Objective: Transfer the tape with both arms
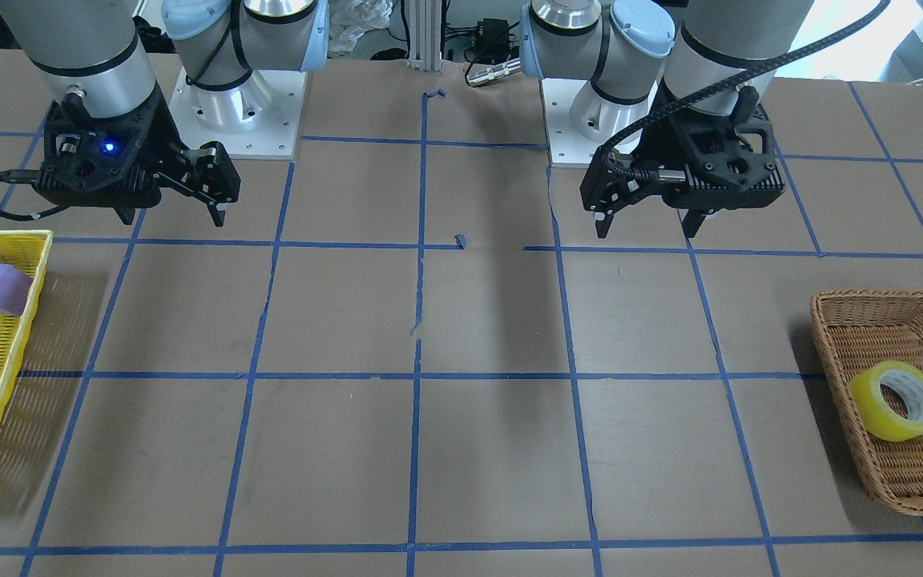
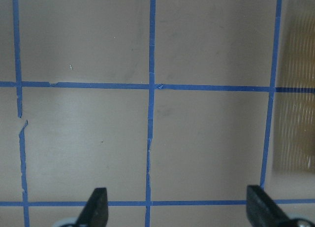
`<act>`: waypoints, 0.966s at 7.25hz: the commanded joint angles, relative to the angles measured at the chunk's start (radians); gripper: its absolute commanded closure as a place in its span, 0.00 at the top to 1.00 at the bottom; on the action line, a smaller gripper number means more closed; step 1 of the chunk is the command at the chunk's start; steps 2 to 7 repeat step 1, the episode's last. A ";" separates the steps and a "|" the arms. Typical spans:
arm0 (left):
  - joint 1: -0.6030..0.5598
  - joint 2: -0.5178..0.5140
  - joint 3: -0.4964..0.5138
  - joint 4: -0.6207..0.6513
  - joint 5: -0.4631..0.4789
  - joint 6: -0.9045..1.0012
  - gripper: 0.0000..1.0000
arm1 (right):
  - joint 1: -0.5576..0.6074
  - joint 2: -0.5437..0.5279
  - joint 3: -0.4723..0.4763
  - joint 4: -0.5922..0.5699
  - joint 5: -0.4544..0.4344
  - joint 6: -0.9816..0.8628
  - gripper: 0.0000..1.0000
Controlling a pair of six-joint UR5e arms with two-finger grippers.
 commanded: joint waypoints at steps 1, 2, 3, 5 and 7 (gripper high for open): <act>0.001 0.001 0.002 -0.001 0.002 0.000 1.00 | 0.000 0.000 0.000 0.000 0.000 0.000 1.00; 0.001 0.001 0.002 -0.001 0.002 0.000 1.00 | 0.000 0.000 0.000 0.000 0.000 0.000 1.00; 0.001 0.001 0.002 -0.001 0.002 0.000 1.00 | 0.000 0.000 0.000 0.000 0.000 0.000 1.00; 0.001 0.001 0.002 -0.001 0.002 0.000 1.00 | 0.000 0.000 0.000 0.000 0.000 0.000 1.00; 0.001 0.001 0.002 -0.001 0.002 0.000 1.00 | 0.000 0.000 0.000 0.000 0.000 0.000 1.00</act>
